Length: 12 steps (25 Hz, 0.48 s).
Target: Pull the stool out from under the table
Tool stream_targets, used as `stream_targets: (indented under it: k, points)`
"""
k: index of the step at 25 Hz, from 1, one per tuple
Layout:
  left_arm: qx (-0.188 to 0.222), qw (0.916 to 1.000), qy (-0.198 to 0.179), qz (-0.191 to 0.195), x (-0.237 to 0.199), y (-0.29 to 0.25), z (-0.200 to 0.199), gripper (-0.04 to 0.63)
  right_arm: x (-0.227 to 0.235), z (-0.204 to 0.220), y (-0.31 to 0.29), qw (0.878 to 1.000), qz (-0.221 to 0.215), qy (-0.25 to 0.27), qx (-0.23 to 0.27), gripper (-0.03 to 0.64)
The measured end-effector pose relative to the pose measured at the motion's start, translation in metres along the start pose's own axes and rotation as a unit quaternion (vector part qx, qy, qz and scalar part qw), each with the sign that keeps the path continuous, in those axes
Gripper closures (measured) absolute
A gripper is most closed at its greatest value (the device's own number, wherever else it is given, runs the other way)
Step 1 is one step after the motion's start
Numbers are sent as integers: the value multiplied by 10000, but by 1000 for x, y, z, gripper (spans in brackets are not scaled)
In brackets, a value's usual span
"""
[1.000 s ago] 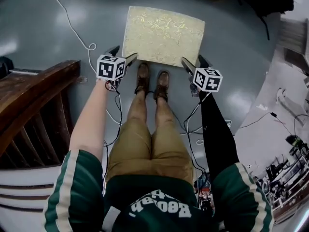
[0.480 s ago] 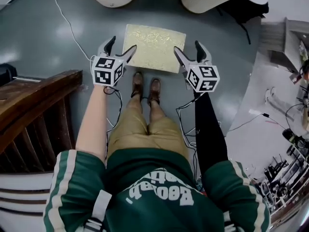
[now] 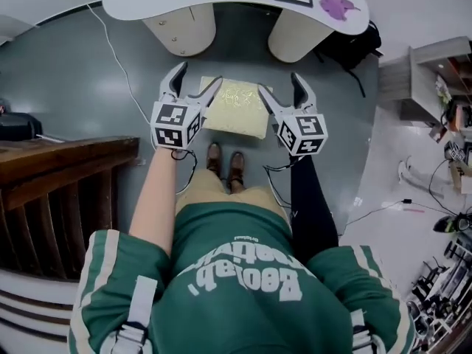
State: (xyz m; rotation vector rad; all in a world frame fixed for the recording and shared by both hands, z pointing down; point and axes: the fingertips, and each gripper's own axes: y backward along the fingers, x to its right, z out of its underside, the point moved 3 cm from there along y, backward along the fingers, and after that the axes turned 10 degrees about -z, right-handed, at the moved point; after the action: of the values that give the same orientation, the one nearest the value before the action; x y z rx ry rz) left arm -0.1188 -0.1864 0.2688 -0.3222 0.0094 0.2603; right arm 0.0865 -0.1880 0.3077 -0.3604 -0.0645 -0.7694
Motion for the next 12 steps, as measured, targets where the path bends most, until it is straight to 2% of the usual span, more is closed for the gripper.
stream_targets:
  k: [3, 6, 12]
  points:
    - [308, 9995, 14, 21, 9, 25, -35, 184, -23, -36, 16, 9995, -64, 273, 162, 201]
    - [596, 9981, -162, 68, 14, 38, -67, 184, -30, -70, 25, 9976, -69, 526, 435, 204]
    - [1037, 9938, -388, 143, 32, 66, -102, 184, -44, -99, 43, 9938, -176, 905, 617, 212]
